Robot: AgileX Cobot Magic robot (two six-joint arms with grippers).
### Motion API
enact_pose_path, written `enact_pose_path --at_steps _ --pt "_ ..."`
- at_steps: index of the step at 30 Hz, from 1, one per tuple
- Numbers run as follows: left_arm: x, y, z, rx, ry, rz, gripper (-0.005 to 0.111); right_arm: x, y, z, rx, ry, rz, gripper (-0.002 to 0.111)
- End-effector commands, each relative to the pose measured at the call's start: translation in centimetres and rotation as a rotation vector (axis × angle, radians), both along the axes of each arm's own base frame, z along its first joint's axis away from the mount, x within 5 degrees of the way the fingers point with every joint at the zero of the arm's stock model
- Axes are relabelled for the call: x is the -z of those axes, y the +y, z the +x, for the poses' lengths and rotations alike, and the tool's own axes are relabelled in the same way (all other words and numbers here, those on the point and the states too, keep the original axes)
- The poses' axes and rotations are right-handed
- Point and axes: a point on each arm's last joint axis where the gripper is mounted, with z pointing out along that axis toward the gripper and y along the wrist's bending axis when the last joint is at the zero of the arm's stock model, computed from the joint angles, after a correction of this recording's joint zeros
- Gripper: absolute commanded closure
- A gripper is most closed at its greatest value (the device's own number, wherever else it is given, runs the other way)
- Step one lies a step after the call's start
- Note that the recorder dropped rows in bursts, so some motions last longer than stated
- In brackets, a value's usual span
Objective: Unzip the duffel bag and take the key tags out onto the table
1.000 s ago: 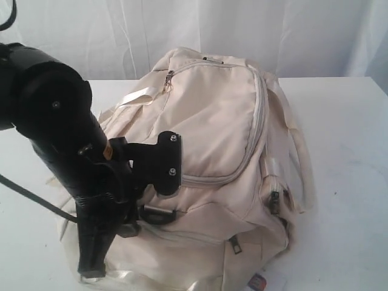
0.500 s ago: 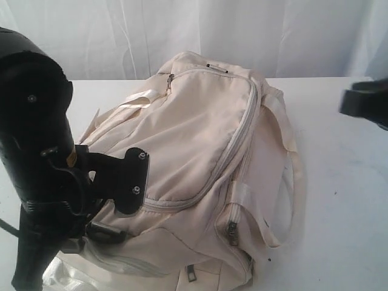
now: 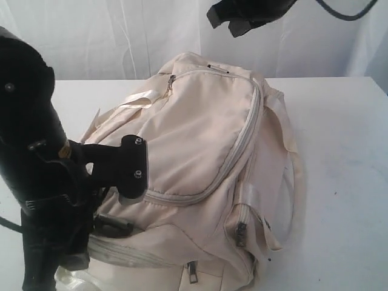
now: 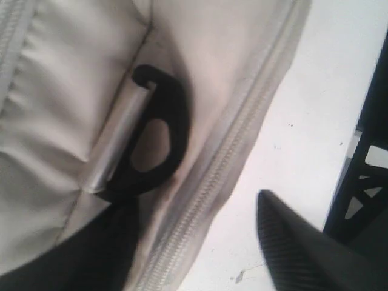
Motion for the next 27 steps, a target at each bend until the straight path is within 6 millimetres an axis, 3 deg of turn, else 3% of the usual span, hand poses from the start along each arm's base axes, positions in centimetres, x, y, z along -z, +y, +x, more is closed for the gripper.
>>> enact_pose_path --at_steps 1,4,6,8,10,11,13,15,16,21,27 --pt "-1.9 0.4 -0.8 -0.032 -0.016 -0.078 0.028 0.0 0.5 1.5 -0.014 0.003 -0.065 0.108" --pt "-5.3 1.1 -1.2 -0.026 -0.122 -0.167 0.043 0.2 0.6 2.1 -0.015 0.020 -0.091 0.108" --pt "-7.8 2.2 -0.9 -0.108 -0.286 -0.232 0.057 0.4 0.6 2.6 -0.010 0.028 -0.099 0.108" --pt "-10.1 4.4 1.2 -0.365 -0.632 -0.229 0.086 1.0 0.7 3.0 -0.047 0.050 -0.141 0.108" --pt "-11.1 6.1 3.3 -0.567 -0.807 -0.243 0.106 1.5 0.9 3.4 -0.060 0.077 -0.164 0.108" --pt "-11.0 6.5 4.1 -0.612 -0.823 -0.249 0.107 1.6 1.0 3.6 -0.075 0.074 -0.174 0.108" --pt "-9.4 7.7 6.9 -0.738 -0.738 -0.268 0.107 1.6 1.4 4.2 -0.094 0.050 -0.178 0.108" --pt "-6.8 8.5 9.6 -0.782 -0.520 -0.357 0.107 2.0 2.4 4.3 -0.133 0.037 -0.188 0.108" --pt "-5.8 8.4 10.7 -0.770 -0.319 -0.480 0.107 2.4 3.6 4.1 -0.206 0.021 -0.203 0.108" --pt "-4.9 7.8 11.7 -0.585 0.088 -0.710 0.107 4.7 8.4 3.7 -0.470 -0.129 -0.234 0.108" --pt "-3.4 8.0 12.6 -0.591 0.129 -0.668 0.107 9.5 12.9 3.4 -0.753 -0.272 -0.378 0.107"
